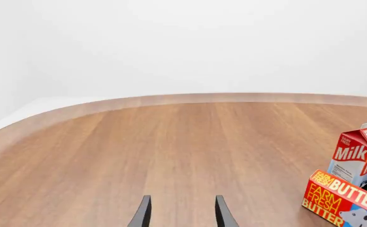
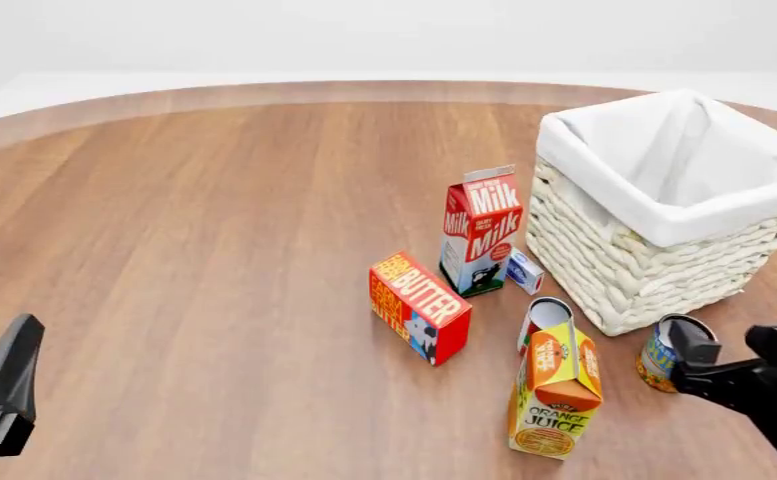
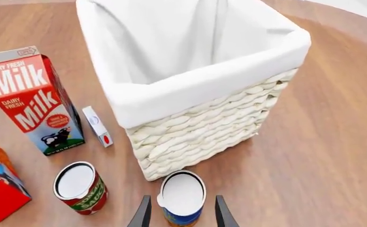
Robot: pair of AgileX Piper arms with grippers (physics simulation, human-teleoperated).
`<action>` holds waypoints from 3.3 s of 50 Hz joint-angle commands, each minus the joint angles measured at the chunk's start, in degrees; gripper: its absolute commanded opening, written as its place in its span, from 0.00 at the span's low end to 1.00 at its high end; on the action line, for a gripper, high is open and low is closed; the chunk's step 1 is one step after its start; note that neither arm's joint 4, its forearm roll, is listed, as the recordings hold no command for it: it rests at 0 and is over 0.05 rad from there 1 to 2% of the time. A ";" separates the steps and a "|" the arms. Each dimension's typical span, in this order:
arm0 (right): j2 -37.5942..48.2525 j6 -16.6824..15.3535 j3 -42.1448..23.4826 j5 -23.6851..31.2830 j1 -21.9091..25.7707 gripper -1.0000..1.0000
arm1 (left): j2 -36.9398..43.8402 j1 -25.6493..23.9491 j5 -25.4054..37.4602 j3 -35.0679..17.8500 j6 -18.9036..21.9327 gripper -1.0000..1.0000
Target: Pick up the alphabet soup, and put it in the basket.
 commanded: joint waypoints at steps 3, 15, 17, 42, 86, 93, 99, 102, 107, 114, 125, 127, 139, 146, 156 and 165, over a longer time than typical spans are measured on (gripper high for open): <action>9.55 0.21 0.00 -7.96 0.00 1.00 | 0.00 0.00 0.00 0.00 0.00 1.00; 18.08 0.18 0.00 -15.02 -0.20 1.00 | 0.00 0.00 0.00 0.00 0.00 1.00; 18.17 0.23 0.00 -15.02 -0.15 1.00 | 0.00 0.00 0.00 0.00 0.00 1.00; 34.54 0.64 0.00 -28.94 0.01 1.00 | 0.00 0.00 0.00 0.00 0.00 1.00; 43.95 0.65 0.00 -35.59 0.35 0.00 | 0.00 0.00 0.00 0.00 0.00 1.00; 41.83 0.16 0.00 -34.74 -0.35 0.00 | 0.00 0.00 0.00 0.00 0.00 1.00; 28.92 -0.26 0.00 -22.92 -0.68 0.00 | 0.00 0.00 0.00 0.00 0.00 1.00; 23.45 -0.49 0.00 -17.77 -0.65 0.00 | 0.00 0.00 0.00 0.00 0.00 1.00; 14.00 -0.73 0.00 -8.75 -0.68 0.00 | 0.00 0.00 0.00 0.00 0.00 1.00; 2.91 -1.13 0.00 1.59 -0.55 0.00 | 0.00 0.00 0.00 0.00 0.00 1.00; -5.27 -1.90 0.00 8.70 -0.30 0.00 | 0.00 0.00 0.00 0.00 0.00 1.00; -6.44 -2.04 0.00 9.69 -0.29 0.00 | 0.00 0.00 0.00 0.00 0.00 1.00; -10.67 -2.98 0.00 12.78 0.01 0.00 | 0.00 0.00 0.00 0.00 0.00 1.00; -19.96 -3.78 0.00 20.50 -0.33 0.00 | 0.00 0.00 0.00 0.00 0.00 1.00; -25.68 -5.07 0.00 24.66 0.12 0.00 | 0.00 0.00 0.00 0.00 0.00 1.00; -29.35 -5.94 -0.05 26.95 -0.11 0.00 | 0.00 0.00 0.00 0.00 0.00 1.00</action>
